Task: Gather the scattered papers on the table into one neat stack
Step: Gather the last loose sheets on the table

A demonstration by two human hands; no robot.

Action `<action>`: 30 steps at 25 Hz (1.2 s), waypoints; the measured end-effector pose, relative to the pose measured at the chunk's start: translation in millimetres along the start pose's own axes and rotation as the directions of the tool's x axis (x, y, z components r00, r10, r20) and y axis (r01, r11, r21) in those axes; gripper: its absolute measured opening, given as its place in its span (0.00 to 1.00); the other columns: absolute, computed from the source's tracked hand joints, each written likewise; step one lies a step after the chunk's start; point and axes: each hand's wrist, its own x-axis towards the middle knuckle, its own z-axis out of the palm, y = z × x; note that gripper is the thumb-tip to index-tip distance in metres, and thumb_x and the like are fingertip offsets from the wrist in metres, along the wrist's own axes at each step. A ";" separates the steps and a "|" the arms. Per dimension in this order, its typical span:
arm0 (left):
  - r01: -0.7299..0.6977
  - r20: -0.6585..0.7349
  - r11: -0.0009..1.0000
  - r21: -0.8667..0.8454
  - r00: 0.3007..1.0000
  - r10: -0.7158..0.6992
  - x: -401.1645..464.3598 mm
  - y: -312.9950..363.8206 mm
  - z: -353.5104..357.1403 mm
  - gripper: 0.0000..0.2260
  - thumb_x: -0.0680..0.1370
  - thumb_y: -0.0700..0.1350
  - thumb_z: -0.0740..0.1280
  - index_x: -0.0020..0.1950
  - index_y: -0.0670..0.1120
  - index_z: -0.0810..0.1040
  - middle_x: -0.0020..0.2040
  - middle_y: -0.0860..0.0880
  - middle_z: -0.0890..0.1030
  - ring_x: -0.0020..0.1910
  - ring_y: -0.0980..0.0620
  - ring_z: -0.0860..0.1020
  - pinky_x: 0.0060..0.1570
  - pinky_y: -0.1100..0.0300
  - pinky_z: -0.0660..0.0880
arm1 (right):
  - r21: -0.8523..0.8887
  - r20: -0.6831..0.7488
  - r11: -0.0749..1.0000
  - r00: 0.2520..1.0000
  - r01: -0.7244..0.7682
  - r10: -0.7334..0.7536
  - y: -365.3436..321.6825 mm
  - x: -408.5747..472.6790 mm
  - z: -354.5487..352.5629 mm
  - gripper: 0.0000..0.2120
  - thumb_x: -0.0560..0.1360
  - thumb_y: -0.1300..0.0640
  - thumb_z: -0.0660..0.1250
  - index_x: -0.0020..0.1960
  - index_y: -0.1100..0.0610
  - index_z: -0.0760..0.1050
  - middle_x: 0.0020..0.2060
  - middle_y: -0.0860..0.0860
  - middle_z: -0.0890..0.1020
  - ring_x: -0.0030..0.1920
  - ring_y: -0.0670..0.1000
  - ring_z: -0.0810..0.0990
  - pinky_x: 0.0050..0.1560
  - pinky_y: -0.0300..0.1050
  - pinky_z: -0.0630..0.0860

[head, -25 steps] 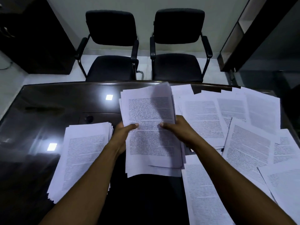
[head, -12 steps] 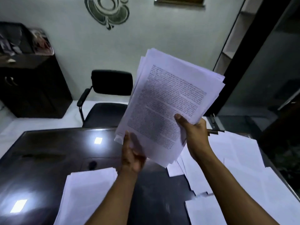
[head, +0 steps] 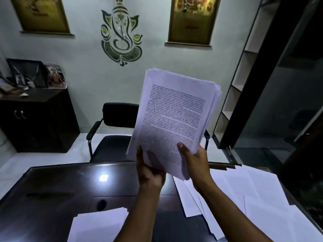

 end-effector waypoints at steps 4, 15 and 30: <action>-0.124 -0.061 0.988 0.097 0.990 0.130 -8.6 22.2 -4.6 0.18 0.75 0.59 0.69 0.57 0.48 0.85 0.57 0.39 0.83 0.58 0.38 0.78 0.64 0.38 0.73 | 0.020 -0.005 1.000 1.000 0.020 -0.020 -11.2 -1.0 -5.0 0.02 0.81 0.54 0.67 0.50 0.48 0.78 0.45 0.45 0.85 0.46 0.46 0.84 0.39 0.34 0.78; -0.096 0.014 0.872 0.480 0.995 0.102 -39.4 99.8 -33.4 0.26 0.79 0.64 0.61 0.64 0.45 0.82 0.58 0.43 0.85 0.54 0.41 0.83 0.53 0.48 0.78 | -0.113 0.164 0.991 0.982 -0.076 0.094 -8.4 -12.4 -13.3 0.07 0.81 0.59 0.69 0.56 0.49 0.81 0.49 0.42 0.86 0.47 0.42 0.86 0.41 0.34 0.78; 0.407 -0.487 0.280 0.869 0.801 0.348 -144.3 168.7 -298.7 0.11 0.82 0.31 0.60 0.59 0.42 0.77 0.52 0.44 0.82 0.42 0.53 0.80 0.39 0.62 0.77 | -0.450 0.427 0.767 0.643 -0.458 0.635 248.6 -191.5 98.8 0.22 0.69 0.60 0.67 0.62 0.52 0.77 0.59 0.49 0.84 0.57 0.51 0.83 0.60 0.54 0.81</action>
